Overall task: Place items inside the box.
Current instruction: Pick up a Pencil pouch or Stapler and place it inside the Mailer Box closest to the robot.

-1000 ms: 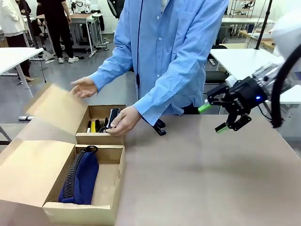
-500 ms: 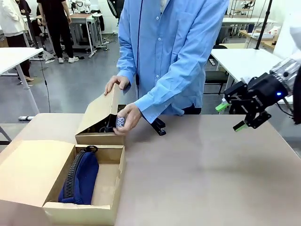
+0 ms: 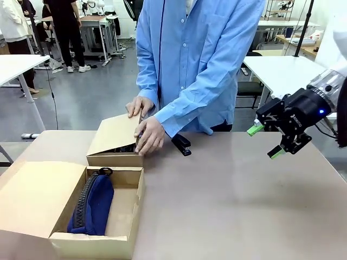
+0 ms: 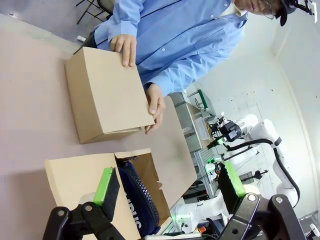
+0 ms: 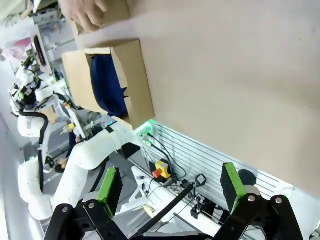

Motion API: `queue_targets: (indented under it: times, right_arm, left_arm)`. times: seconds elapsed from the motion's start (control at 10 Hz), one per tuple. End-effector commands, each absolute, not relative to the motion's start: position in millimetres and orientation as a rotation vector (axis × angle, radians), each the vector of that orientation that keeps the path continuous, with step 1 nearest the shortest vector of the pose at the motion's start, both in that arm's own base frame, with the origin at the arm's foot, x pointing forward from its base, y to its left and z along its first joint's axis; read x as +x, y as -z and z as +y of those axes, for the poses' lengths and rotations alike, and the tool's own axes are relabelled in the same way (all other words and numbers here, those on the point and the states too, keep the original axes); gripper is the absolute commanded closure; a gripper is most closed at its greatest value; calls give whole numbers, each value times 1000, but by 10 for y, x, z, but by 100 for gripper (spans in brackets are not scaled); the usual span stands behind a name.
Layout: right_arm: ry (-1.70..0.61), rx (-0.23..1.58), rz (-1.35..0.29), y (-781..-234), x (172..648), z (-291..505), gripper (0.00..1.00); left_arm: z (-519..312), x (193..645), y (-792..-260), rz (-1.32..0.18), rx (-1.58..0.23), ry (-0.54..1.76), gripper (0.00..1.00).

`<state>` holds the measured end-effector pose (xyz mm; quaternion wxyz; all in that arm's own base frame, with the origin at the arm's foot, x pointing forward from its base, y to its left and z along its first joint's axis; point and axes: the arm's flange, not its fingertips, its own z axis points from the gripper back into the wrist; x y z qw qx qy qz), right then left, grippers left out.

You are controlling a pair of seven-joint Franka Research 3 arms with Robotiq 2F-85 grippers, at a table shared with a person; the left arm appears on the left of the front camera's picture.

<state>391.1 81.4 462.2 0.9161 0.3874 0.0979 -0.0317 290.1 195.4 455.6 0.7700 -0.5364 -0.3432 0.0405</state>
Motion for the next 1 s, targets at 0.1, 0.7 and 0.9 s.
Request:
queue_targets:
  times: [0.1,0.7,0.9]
  right_arm:
    - [55,774,202,-4624,3957,791,0]
    - [53,778,210,-4620,3961,795,0]
    - [54,777,209,-4621,3966,800,0]
  left_arm:
    - [1946,2904,-4565,-775,-1176,-76,0]
    - [1946,2904,-4565,-775,-1176,-76,0]
    - [1946,2904,-4565,-775,-1176,-76,0]
